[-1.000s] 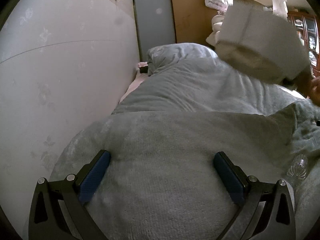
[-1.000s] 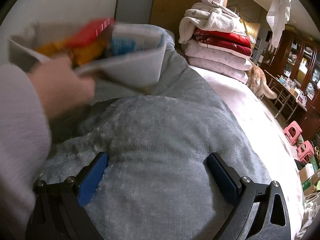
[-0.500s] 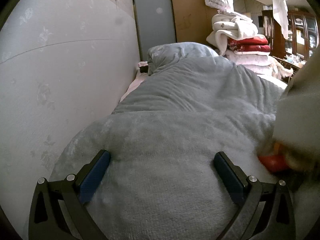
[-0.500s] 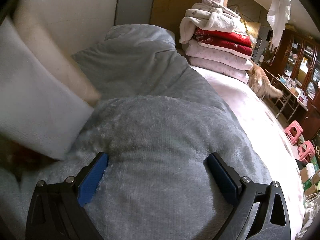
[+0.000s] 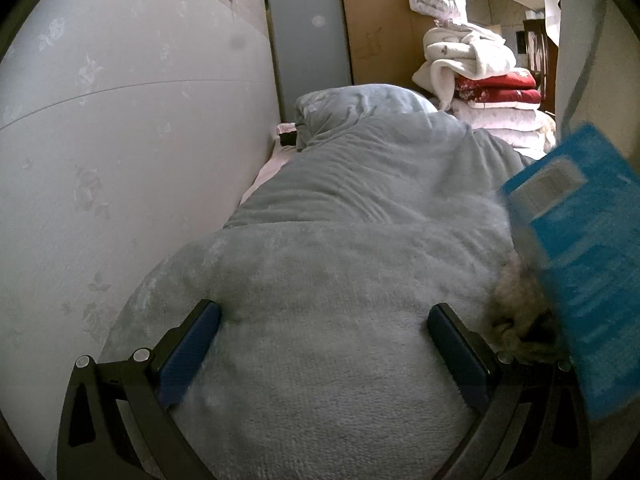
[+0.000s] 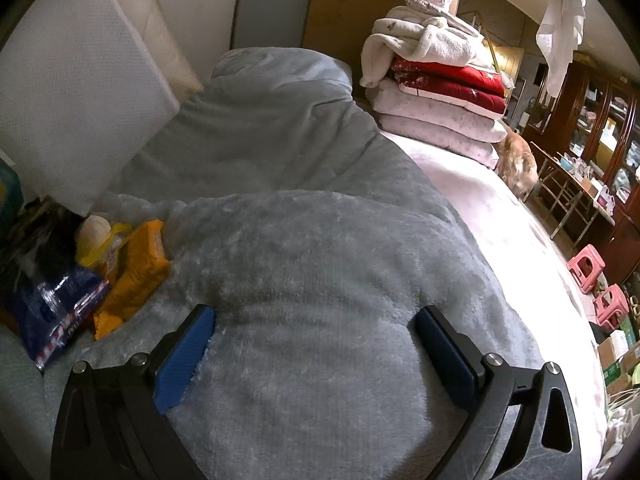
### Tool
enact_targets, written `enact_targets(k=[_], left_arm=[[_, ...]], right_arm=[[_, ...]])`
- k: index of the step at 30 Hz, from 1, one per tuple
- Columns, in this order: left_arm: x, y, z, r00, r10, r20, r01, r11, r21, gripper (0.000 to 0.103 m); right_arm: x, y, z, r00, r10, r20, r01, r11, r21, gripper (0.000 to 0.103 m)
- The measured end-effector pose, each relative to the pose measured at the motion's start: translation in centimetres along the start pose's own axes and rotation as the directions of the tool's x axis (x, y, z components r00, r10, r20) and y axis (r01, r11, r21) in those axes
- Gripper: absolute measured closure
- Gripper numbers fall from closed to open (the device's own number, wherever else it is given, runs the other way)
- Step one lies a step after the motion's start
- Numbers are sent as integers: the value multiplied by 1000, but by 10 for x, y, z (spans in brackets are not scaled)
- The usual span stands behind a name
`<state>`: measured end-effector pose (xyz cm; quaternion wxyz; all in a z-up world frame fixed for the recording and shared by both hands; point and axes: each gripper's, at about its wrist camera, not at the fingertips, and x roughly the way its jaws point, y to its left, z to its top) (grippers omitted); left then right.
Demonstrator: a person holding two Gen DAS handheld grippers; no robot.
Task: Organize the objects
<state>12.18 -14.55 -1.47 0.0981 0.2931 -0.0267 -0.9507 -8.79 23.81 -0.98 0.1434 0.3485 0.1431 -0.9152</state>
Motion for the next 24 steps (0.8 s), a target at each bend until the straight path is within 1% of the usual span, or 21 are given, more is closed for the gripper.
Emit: enact_targets(k=[24], left_arm=[[1,-1,-1,1000,5,-3,-5,1000,11,2]], right_arm=[[1,0,-1,1000,2,-2,-2,1000,-5,1]])
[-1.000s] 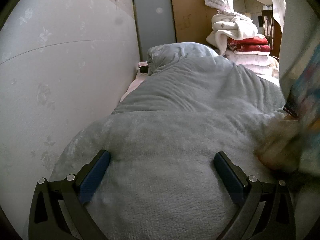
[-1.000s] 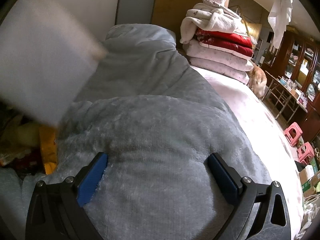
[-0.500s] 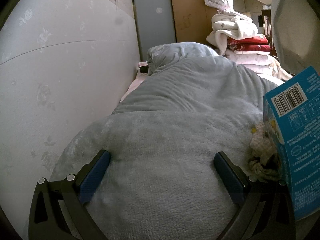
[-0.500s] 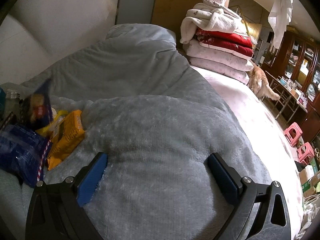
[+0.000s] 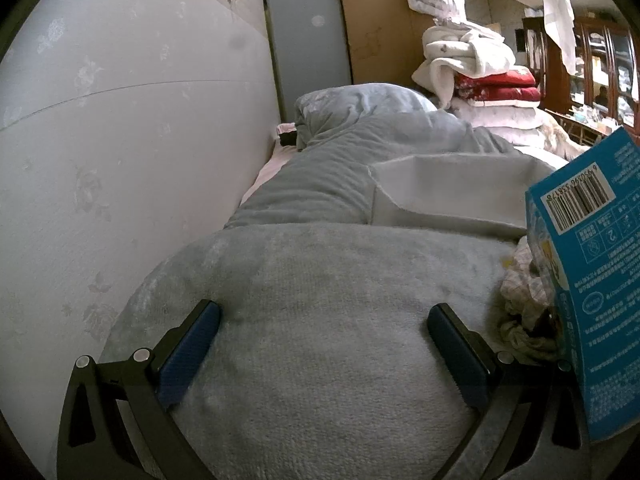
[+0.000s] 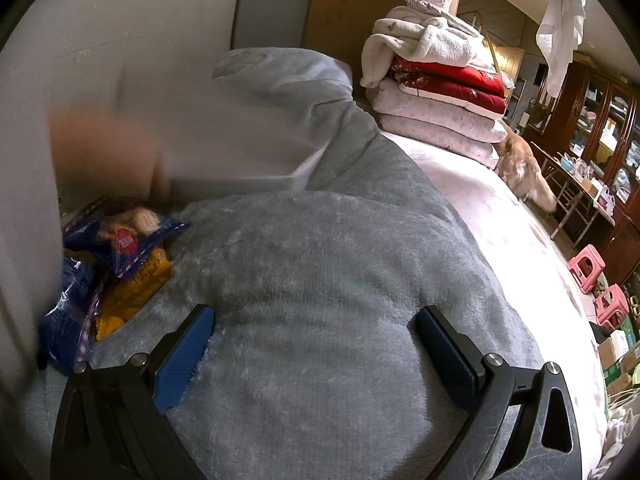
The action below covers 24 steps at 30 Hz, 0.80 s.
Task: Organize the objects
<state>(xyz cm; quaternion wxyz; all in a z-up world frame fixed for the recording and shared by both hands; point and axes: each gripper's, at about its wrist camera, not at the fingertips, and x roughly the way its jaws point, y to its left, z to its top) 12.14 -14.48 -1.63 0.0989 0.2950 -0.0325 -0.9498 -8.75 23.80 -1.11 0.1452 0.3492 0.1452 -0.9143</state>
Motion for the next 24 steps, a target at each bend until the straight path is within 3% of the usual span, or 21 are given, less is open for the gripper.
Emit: enact_targets(k=[24], left_arm=[[0,-1,0,1000,17,-8,-17,1000,8,2]], right_arm=[[3,0,-1,1000,-1,3,1,1000,-10,1]])
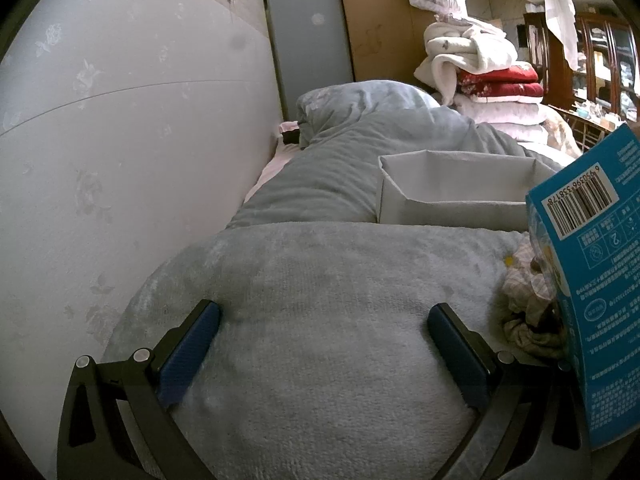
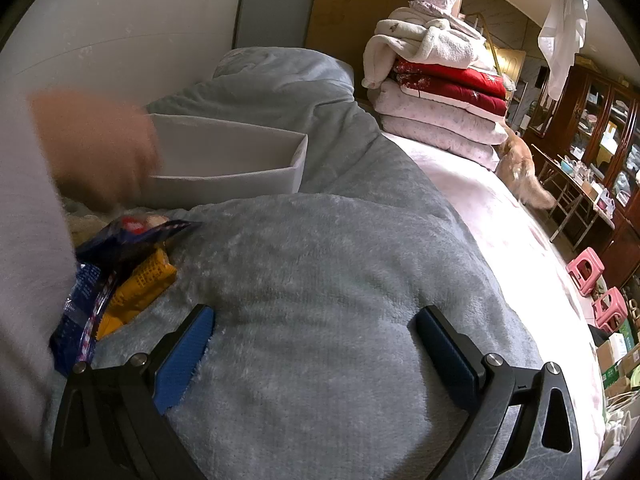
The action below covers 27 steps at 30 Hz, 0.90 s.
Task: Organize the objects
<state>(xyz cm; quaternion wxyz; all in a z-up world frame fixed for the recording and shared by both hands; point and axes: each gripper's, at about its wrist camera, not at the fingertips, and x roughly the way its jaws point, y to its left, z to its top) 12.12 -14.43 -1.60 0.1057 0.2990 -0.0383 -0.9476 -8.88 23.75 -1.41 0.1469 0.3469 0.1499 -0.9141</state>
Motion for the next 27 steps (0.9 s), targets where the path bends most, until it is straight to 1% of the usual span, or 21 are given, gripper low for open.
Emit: enact_targets(k=[5,10,15,27], left_arm=[[-1,-2,0,1000,6,-7,-6,1000,5,2],[5,-11,1,998,51,-45,-48,997,59,1],[5,-8,1,998,26,-55,-23,998,50,1],[6,-10,2,997,40,-71,-35,997,64,1]], right_arm=[[-1,1,-2,1000,0,0,0,1000,0,1],[-1,1,-2,1000,0,0,0,1000,-1,1],[-1,0,-4,1000,4,2,-4,1000,1,1],[-2,-4,-8,999,19,30,-19,1000,-1,1]])
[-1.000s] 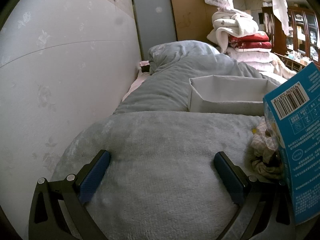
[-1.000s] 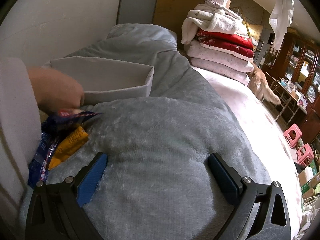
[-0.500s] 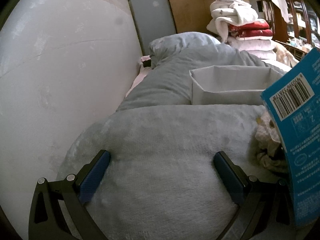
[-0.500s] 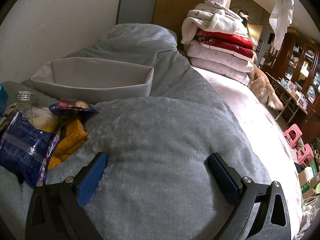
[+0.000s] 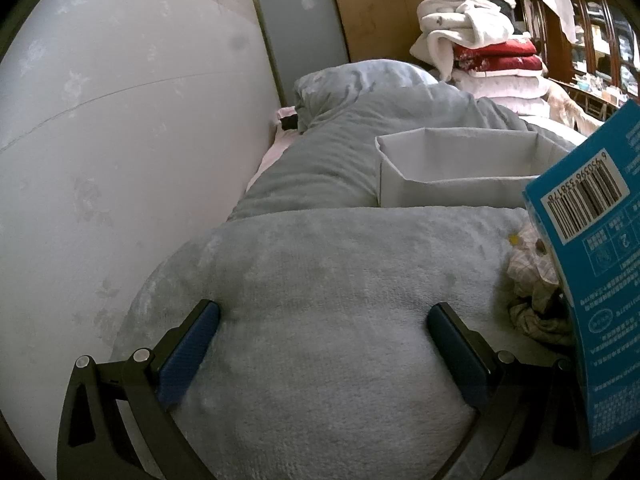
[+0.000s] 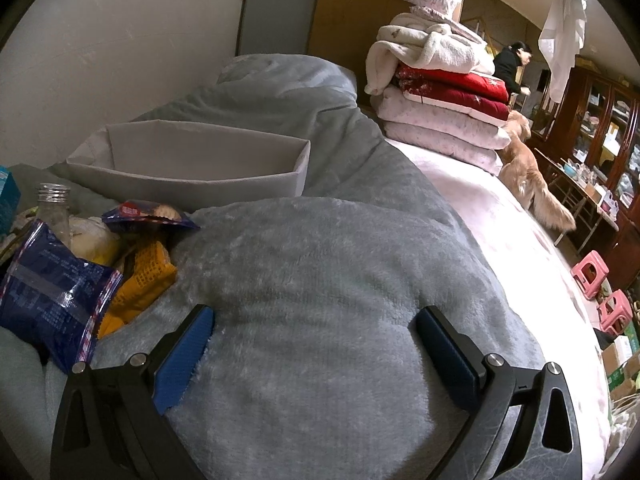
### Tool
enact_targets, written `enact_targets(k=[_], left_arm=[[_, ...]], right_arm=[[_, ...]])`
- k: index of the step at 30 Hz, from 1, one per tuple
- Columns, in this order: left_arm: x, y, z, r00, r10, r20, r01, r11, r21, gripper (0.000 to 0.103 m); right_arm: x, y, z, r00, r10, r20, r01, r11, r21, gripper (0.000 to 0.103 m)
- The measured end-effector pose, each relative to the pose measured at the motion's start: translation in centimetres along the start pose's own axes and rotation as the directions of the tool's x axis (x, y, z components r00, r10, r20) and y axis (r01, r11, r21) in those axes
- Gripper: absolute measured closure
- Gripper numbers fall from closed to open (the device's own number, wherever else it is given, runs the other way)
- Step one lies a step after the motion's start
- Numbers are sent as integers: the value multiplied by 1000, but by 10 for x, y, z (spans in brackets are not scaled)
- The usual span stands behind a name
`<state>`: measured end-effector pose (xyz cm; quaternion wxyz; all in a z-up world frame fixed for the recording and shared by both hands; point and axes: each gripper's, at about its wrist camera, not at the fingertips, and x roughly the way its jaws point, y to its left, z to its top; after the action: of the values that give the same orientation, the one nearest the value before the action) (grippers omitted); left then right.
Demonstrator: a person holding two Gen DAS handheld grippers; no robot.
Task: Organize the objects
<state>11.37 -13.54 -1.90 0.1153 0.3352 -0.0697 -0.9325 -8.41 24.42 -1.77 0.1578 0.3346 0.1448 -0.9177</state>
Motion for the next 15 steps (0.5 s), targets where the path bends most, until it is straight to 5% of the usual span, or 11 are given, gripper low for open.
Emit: enact_targets(k=[15], left_arm=[[0,-15,-1,996,82,23,-83,995,57,1]], right_arm=[[-1,0,-3,1000,10,27,-10,1000,-9,0]])
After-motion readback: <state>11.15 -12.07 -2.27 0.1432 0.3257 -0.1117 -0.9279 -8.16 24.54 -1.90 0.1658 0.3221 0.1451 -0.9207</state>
